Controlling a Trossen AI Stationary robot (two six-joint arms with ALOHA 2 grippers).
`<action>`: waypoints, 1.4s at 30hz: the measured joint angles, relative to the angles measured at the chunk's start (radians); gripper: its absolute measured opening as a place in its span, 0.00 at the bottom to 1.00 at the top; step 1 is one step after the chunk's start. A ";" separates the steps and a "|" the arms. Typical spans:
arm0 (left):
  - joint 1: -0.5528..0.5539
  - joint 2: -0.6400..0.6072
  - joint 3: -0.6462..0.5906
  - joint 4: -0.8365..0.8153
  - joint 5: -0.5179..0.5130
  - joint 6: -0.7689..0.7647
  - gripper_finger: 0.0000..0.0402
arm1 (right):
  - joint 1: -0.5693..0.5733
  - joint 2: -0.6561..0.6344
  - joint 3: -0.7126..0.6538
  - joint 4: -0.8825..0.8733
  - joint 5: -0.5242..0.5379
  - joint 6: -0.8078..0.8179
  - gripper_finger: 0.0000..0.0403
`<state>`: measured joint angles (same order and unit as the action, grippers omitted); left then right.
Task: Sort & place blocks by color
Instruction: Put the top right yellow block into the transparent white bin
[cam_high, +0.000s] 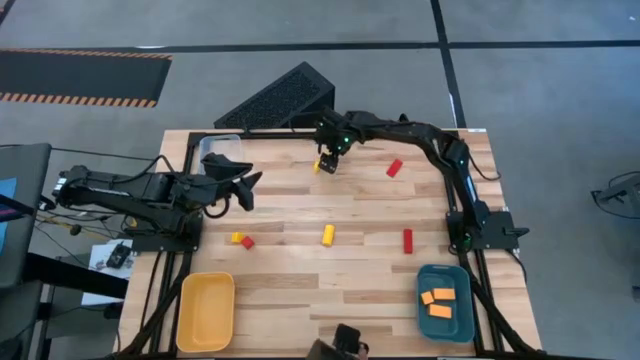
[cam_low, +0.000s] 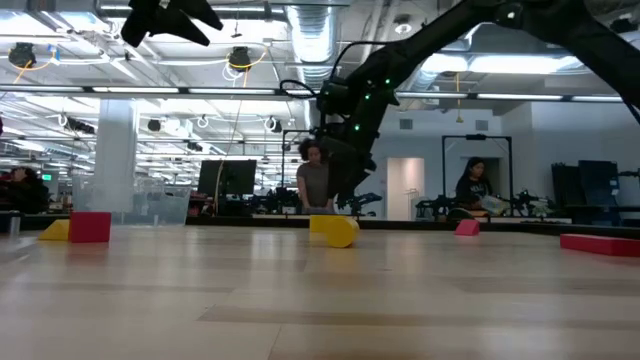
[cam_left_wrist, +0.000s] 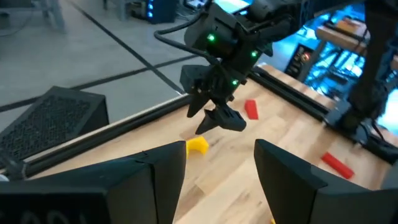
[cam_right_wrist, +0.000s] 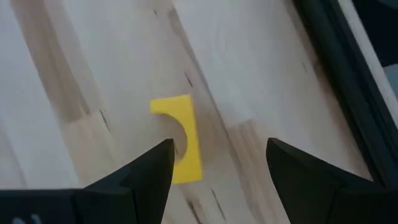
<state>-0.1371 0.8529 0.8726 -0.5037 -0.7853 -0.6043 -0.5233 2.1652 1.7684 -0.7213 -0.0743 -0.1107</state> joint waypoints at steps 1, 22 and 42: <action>0.000 0.000 0.000 0.000 -0.014 -0.009 0.46 | -0.004 0.010 0.008 -0.011 -0.004 -0.019 0.68; 0.000 0.000 0.000 0.001 -0.081 -0.046 0.46 | 0.019 0.101 0.142 -0.123 -0.007 -0.152 0.68; 0.000 0.000 0.000 -0.008 -0.072 -0.013 0.46 | 0.018 0.165 0.152 -0.169 -0.012 -0.124 0.29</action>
<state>-0.1375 0.8527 0.8726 -0.5121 -0.8575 -0.6174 -0.5054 2.3298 1.9206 -0.8899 -0.0864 -0.2344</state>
